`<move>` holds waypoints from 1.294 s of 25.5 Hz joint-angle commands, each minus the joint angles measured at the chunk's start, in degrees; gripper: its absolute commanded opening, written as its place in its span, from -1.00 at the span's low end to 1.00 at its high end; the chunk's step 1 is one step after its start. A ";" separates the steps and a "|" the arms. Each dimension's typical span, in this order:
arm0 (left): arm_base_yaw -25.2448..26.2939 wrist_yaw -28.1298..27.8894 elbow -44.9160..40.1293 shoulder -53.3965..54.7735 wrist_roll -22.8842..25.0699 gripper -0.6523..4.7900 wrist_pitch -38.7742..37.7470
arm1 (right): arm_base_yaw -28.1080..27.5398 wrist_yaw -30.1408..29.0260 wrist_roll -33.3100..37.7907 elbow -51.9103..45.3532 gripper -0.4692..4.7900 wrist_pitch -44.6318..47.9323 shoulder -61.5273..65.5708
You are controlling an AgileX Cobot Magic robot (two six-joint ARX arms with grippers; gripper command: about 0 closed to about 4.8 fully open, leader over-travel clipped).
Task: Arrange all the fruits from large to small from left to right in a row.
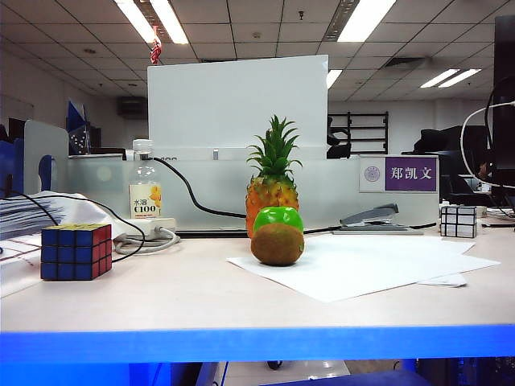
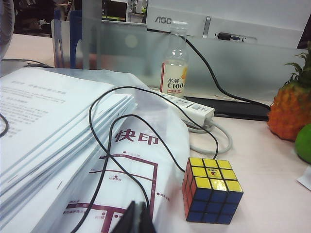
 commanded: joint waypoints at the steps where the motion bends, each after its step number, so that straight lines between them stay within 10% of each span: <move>1: -0.02 0.00 0.04 -0.09 -0.26 -0.78 0.68 | 0.04 -0.11 -0.11 -0.26 -0.84 0.98 -0.09; 13: -0.02 0.00 0.07 -0.09 -0.20 -0.78 0.66 | 0.04 -0.20 0.31 -0.26 -0.84 1.03 -0.09; 20: -0.04 2.05 0.07 -0.09 -4.26 -0.78 0.70 | 0.04 -8.31 19.17 -0.26 -0.84 1.36 -0.09; 33: -0.04 9.49 0.07 -0.09 -5.20 -0.78 0.74 | 1.51 -18.12 21.79 0.46 -0.72 31.52 18.58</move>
